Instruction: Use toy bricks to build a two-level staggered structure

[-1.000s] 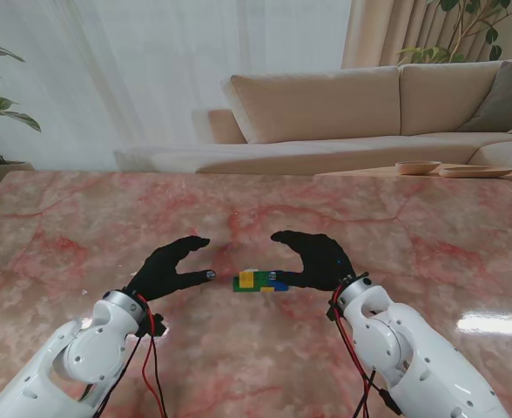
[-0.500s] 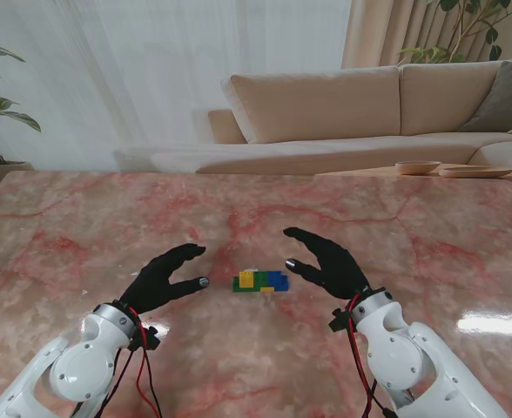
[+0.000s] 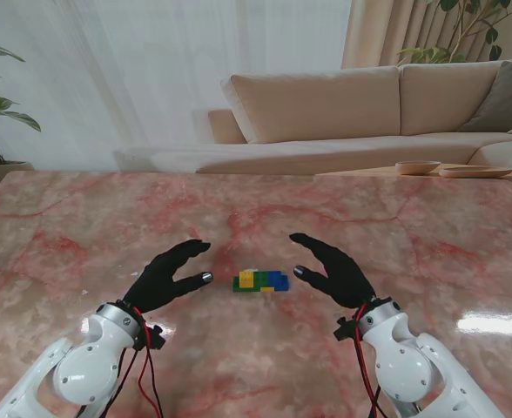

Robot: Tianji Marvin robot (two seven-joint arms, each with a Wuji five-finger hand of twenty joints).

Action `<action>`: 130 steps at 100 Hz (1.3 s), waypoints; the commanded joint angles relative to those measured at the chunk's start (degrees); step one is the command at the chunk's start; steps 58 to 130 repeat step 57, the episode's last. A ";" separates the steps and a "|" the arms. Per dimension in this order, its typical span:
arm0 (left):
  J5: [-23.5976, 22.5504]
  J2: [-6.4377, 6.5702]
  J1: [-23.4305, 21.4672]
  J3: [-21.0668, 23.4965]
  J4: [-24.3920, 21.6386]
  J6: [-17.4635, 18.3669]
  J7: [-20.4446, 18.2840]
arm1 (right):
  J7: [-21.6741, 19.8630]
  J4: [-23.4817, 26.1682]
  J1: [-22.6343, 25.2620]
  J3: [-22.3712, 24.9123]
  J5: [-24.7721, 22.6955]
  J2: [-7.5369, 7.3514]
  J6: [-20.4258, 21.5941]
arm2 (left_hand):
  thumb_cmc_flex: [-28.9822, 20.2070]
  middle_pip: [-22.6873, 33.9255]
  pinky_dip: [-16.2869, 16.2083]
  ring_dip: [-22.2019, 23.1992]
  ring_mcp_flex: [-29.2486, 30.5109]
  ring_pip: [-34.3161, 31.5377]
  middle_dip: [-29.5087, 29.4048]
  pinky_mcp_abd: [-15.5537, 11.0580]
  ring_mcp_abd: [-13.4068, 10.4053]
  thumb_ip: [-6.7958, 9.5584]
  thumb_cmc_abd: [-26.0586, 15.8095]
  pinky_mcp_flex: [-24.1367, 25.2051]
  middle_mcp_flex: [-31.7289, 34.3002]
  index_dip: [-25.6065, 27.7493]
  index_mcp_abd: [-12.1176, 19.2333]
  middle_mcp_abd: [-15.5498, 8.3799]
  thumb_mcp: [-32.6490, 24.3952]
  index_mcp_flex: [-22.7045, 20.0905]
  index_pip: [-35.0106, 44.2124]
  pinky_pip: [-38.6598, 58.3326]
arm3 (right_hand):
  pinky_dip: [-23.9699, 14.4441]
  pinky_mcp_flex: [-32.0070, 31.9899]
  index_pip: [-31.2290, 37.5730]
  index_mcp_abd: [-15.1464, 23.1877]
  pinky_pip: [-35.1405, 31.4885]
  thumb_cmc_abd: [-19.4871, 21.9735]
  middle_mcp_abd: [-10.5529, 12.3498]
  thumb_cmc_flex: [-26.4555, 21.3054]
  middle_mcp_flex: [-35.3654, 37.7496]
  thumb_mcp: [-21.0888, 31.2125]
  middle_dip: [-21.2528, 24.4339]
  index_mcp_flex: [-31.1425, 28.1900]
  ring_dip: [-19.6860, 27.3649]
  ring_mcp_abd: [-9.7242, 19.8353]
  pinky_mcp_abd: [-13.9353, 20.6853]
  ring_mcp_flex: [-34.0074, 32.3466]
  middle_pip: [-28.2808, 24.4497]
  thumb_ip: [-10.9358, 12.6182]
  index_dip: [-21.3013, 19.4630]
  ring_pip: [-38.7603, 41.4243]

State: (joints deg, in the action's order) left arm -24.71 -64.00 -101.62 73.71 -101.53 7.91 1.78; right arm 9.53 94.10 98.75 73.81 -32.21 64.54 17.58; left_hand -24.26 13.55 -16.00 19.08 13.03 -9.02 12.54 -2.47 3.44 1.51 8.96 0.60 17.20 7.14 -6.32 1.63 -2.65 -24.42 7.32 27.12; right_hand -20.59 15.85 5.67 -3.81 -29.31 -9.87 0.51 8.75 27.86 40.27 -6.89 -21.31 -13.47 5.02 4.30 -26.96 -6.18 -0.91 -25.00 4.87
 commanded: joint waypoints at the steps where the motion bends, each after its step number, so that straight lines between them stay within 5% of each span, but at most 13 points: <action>1: 0.26 -0.25 -0.39 -0.26 -0.18 -0.10 0.07 | -0.57 -0.70 0.43 0.10 0.43 0.10 -0.12 | 1.60 -1.42 0.28 -0.64 -1.78 2.04 -0.92 -2.51 -2.68 1.47 -2.26 0.16 -1.98 0.22 0.61 -0.63 1.25 1.46 0.17 1.08 | 1.25 -0.94 -0.81 0.39 0.96 0.13 0.04 1.80 -1.30 -0.81 1.13 1.09 1.36 0.13 2.01 2.27 1.40 2.58 0.67 -0.69; 130: 0.32 -0.44 -0.74 -0.72 -0.25 -1.68 0.80 | -0.05 -1.80 -0.55 -0.19 0.86 0.24 1.15 | 1.39 -1.54 -0.14 -0.60 -1.73 2.28 -0.99 -2.57 -2.82 1.49 -3.57 0.25 -1.44 0.34 0.49 -0.39 1.35 0.88 0.42 0.71 | 1.60 -0.95 0.30 1.21 0.36 -0.16 0.41 0.69 -1.28 -0.96 0.79 0.82 1.17 0.33 2.24 2.24 0.71 2.50 0.69 -0.49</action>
